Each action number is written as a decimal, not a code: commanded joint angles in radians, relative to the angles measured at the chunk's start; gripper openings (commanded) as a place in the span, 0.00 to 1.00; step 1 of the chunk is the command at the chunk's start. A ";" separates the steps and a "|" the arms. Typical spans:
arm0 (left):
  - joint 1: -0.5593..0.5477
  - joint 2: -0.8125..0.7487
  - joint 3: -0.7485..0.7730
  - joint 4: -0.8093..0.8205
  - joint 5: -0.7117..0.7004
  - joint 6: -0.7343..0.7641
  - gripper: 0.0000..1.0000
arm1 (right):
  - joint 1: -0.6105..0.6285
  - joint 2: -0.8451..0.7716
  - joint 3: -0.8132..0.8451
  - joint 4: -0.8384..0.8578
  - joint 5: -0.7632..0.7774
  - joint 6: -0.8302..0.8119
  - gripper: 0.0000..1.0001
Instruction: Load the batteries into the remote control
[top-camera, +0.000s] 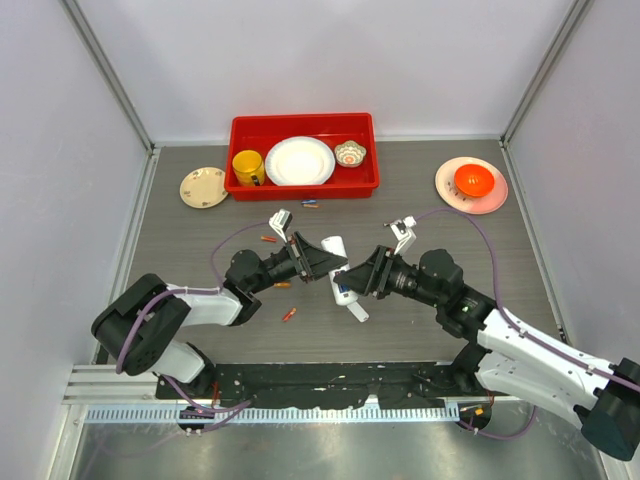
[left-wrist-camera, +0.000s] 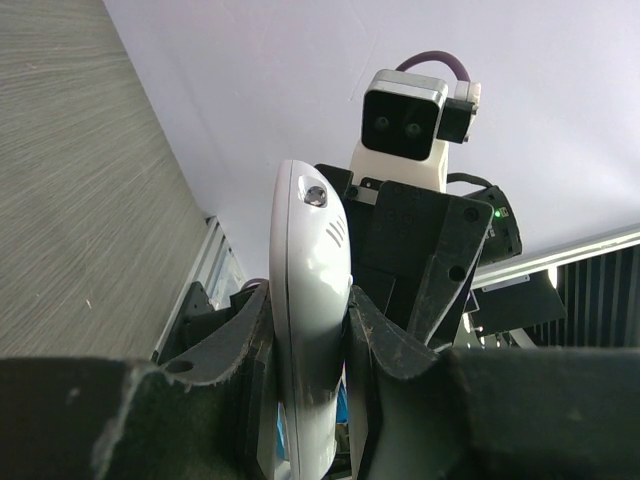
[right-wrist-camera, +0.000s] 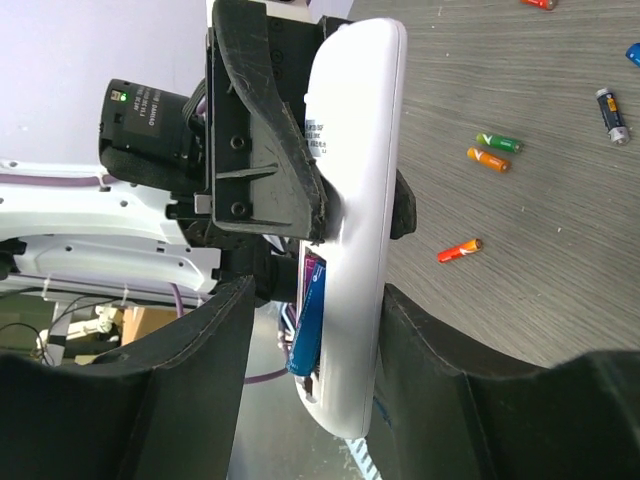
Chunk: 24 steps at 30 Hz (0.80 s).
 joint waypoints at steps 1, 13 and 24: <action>0.007 0.004 -0.001 0.271 0.020 0.004 0.00 | -0.023 -0.029 -0.019 0.058 -0.055 0.052 0.57; 0.014 -0.008 0.002 0.271 0.027 0.000 0.00 | -0.045 -0.051 -0.067 0.084 -0.084 0.072 0.55; 0.014 -0.005 -0.006 0.271 0.026 0.001 0.01 | -0.071 -0.072 -0.059 0.049 -0.089 0.055 0.54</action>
